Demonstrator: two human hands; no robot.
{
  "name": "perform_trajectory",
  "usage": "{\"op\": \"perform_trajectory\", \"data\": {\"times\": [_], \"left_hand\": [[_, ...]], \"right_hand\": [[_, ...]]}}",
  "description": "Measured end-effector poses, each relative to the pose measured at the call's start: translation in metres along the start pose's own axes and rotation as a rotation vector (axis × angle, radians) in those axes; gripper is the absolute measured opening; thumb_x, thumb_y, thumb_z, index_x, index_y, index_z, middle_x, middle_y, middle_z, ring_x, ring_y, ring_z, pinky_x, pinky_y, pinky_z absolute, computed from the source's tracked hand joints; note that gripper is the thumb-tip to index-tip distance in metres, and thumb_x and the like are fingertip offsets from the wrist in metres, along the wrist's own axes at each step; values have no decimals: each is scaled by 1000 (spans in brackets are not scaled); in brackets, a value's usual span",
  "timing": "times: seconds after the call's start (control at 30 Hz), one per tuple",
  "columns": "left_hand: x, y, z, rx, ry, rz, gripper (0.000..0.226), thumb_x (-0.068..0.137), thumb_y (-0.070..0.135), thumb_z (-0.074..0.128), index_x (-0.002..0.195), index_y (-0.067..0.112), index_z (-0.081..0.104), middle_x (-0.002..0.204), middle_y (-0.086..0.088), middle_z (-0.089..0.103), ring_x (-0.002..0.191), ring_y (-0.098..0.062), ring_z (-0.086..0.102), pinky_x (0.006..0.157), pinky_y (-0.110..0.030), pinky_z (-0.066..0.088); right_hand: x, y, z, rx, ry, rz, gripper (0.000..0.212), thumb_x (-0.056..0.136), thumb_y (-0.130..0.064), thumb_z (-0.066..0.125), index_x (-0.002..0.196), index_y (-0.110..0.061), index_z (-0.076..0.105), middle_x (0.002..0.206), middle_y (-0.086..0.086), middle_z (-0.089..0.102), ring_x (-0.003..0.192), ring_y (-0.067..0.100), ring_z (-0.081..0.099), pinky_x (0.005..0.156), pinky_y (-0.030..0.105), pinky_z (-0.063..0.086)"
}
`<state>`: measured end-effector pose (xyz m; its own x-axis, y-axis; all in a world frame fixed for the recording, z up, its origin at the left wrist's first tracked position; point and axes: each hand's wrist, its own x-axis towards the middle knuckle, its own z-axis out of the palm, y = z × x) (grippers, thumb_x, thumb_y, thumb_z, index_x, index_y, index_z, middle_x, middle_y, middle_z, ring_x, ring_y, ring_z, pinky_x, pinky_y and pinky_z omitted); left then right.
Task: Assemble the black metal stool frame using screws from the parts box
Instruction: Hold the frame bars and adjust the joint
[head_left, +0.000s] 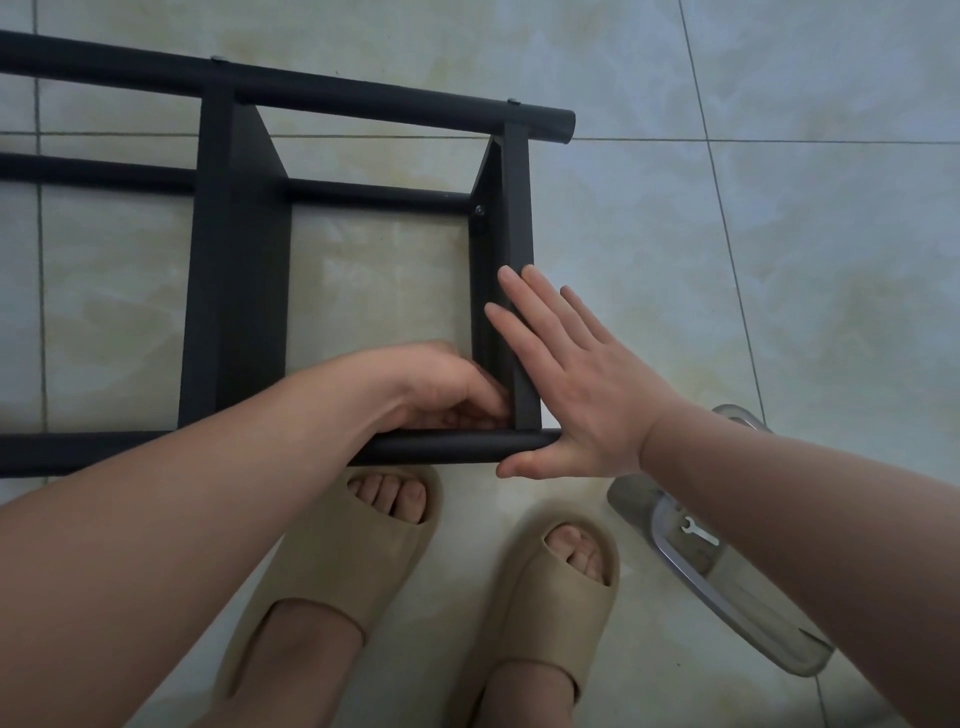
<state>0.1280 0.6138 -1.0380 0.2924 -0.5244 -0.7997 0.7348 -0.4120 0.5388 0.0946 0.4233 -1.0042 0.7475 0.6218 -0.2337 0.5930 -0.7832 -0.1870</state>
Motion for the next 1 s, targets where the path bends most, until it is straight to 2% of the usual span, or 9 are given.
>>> {"op": "perform_trajectory", "data": {"times": [0.13, 0.3, 0.37, 0.43, 0.53, 0.63, 0.77, 1.0], "left_hand": [[2, 4, 3, -9, 8, -64, 8, 81, -2, 68, 85, 2, 74, 72, -12, 72, 68, -22, 69, 68, -30, 55], [0, 2, 4, -55, -36, -90, 15, 87, 6, 63, 88, 4, 78, 88, -17, 75, 80, -26, 70, 82, -36, 55], [0, 1, 4, -48, -17, -58, 16, 86, 2, 64, 97, -2, 75, 86, -18, 75, 79, -26, 71, 76, -32, 57], [-1, 1, 4, -20, -2, -33, 13, 86, 0, 65, 95, -2, 74, 82, -16, 75, 76, -25, 71, 71, -30, 57], [0, 0, 5, -1, 14, -27, 18, 84, 1, 67, 101, -6, 73, 88, -20, 75, 82, -28, 71, 83, -36, 56], [1, 0, 5, 5, 2, -40, 21, 85, 2, 66, 104, -5, 73, 92, -20, 75, 83, -28, 72, 82, -35, 56], [3, -2, 3, -20, -32, -74, 18, 87, 4, 65, 101, 0, 74, 92, -17, 75, 85, -27, 71, 84, -36, 55], [5, -4, -1, -81, -100, -92, 14, 85, 5, 64, 84, 7, 78, 89, -15, 75, 78, -23, 72, 78, -34, 54]], "right_hand": [[0, 1, 1, -1, 4, 1, 124, 76, -91, 41, 161, -5, 12, 169, 15, -6, 156, 31, -9, 125, 56, 12], [0, 1, 3, -7, 25, -5, 125, 76, -92, 41, 161, -4, 12, 169, 16, -4, 156, 32, -7, 124, 56, 14], [1, 1, 4, -3, 26, -7, 125, 76, -92, 40, 161, -4, 12, 169, 16, -4, 156, 32, -7, 124, 57, 14], [1, 1, 4, 4, 27, -6, 125, 76, -91, 41, 161, -4, 12, 169, 16, -4, 156, 32, -7, 124, 57, 13], [0, 1, 3, 9, 27, -6, 125, 76, -91, 41, 161, -4, 12, 169, 15, -4, 156, 32, -7, 124, 56, 13], [0, 1, 4, 4, 25, -4, 125, 76, -91, 41, 161, -5, 12, 169, 15, -4, 156, 31, -7, 125, 56, 13], [0, 1, 4, -2, 28, -5, 125, 76, -91, 42, 161, -4, 13, 169, 15, -4, 156, 31, -7, 124, 56, 13], [0, 1, 4, -6, 34, -5, 124, 76, -92, 40, 161, -5, 13, 169, 15, -4, 156, 31, -7, 125, 56, 13]]}}
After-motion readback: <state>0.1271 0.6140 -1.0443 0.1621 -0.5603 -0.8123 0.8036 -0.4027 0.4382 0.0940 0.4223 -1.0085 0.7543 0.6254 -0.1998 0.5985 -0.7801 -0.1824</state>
